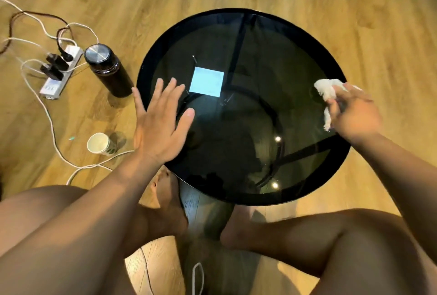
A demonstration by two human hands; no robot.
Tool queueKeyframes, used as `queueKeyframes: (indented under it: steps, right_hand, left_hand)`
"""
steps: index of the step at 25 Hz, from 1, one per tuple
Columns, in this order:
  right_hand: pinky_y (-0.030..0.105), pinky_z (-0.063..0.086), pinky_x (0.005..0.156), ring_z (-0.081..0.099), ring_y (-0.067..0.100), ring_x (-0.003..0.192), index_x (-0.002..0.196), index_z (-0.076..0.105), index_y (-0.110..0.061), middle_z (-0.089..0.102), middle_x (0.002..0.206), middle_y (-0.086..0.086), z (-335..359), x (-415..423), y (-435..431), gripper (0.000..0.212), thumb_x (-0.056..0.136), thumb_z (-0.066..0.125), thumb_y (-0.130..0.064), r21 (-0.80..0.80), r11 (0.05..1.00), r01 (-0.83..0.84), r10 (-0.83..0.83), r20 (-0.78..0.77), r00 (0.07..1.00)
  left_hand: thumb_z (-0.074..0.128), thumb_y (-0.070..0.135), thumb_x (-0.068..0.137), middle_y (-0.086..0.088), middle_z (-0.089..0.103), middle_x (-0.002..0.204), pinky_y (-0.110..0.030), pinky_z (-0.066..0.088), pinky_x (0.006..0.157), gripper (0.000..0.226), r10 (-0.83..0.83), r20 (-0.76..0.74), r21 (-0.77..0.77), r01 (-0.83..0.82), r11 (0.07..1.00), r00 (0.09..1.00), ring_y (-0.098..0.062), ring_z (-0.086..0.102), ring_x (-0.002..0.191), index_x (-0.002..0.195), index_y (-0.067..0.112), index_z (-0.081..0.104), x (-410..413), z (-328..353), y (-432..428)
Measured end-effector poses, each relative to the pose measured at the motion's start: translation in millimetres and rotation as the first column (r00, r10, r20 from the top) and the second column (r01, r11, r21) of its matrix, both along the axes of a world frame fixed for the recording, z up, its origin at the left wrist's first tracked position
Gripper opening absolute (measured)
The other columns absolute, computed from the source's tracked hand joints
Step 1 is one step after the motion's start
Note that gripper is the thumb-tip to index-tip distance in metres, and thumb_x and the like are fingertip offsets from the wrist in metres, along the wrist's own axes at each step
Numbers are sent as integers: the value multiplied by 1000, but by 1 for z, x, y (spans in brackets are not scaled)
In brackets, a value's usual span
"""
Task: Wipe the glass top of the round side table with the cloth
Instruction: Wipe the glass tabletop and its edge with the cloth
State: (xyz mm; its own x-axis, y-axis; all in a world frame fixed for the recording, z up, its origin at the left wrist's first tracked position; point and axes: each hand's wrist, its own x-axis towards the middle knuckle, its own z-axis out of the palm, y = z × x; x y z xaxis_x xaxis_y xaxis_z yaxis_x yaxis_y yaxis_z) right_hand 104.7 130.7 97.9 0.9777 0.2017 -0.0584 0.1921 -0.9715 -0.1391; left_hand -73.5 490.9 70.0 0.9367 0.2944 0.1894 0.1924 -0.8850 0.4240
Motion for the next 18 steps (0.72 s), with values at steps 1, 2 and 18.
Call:
queueKeyframes:
  steps: [1,2,18]
  right_hand:
    - [47,44,102,44,33,132,121,55,-22,58,131,11,-1,-1,3,45,90,29,-43,-19,999,41,-40,23,999]
    - [49,40,105,45,36,131,124,55,-19,57,133,14,-3,-8,19,48,90,29,-41,-15,997,75,-74,58,996]
    - [47,25,116,36,26,141,141,50,-33,43,154,-5,-16,-75,215,43,99,41,-35,62,748,-661,662,1,749]
  left_hand:
    - [25,48,97,-7,34,160,-61,-5,120,60,16,14,-34,-16,999,1000,-25,17,152,147,16,38,1,1,0]
    - [26,48,97,-7,34,160,-60,-5,121,61,35,31,-71,-33,997,999,-25,17,152,147,16,37,1,0,-1]
    - [20,51,99,-2,21,165,-57,-13,119,64,190,53,-248,-171,954,980,-20,-2,154,153,18,26,-5,-10,4]
